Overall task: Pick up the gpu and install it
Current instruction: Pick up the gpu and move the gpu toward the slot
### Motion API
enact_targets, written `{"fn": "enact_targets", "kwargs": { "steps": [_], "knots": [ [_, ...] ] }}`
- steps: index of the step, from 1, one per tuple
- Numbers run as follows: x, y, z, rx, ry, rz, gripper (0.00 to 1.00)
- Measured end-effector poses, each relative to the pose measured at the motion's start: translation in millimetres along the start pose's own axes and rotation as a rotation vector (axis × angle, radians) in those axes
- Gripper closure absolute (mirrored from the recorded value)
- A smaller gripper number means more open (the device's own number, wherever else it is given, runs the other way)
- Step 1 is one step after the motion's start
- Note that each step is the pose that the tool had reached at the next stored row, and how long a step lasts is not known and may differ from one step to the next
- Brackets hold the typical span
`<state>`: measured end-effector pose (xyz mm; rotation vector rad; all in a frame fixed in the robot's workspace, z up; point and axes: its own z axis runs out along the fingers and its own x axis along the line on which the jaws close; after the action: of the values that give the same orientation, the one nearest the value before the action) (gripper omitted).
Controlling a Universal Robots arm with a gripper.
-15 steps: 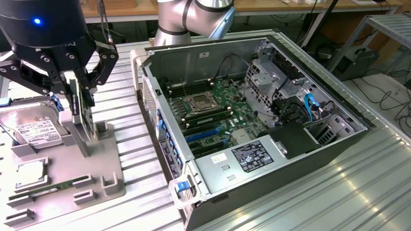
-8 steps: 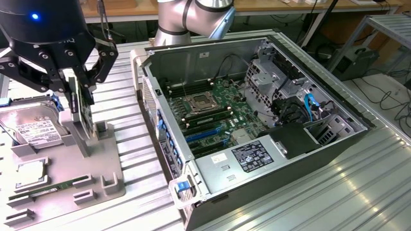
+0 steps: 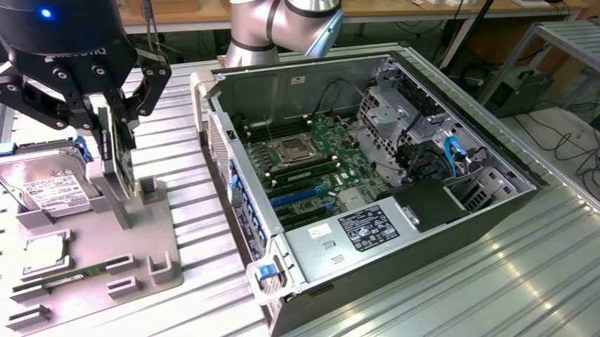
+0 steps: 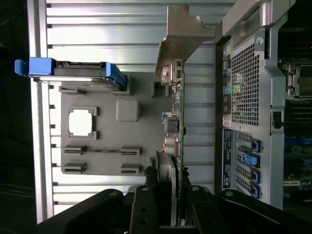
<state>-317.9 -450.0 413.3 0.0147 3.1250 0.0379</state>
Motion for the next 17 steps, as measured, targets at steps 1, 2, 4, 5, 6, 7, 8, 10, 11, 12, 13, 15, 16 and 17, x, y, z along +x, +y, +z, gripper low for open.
{"fn": "enact_targets", "kwargs": {
  "steps": [1, 2, 4, 5, 6, 7, 8, 10, 11, 12, 13, 15, 16, 17],
  "knots": [
    [0.0, 0.0, -0.7, 0.0, 0.0, 0.0, 0.72],
    [0.0, -0.1, -1.5, 0.0, -0.0001, 0.0, 0.72],
    [-0.1, -0.1, -3.2, 0.0, 0.0, 0.0, 0.72],
    [0.0, -0.1, -3.9, 0.0, 0.0, 0.0, 0.72],
    [-0.1, -0.1, -4.7, 0.0, 0.0, 0.0, 0.72],
    [-0.1, -0.1, -5.5, 0.0, 0.0, 0.0, 0.72],
    [-0.1, -0.1, -6.2, 0.0, 0.0, 0.0, 0.72],
    [-0.2, 0.0, -8.5, 0.0, 0.0, 0.0, 0.72],
    [-0.1, 0.0, -9.5, 0.0, 0.0, 0.0, 0.72],
    [-0.2, 0.0, -10.4, -0.0001, -0.0001, 0.0, 0.72],
    [-0.2, 0.0, -11.4, 0.0, 0.0, 0.0, 0.72],
    [-0.2, 0.0, -12.7, 0.0, 0.0, 0.0, 0.72],
    [-0.2, 0.0, -13.4, 0.0, 0.0, 0.0, 0.72],
    [-0.2, 0.1, -14.3, 0.0, 0.0, 0.0, 0.72]
  ]
}}
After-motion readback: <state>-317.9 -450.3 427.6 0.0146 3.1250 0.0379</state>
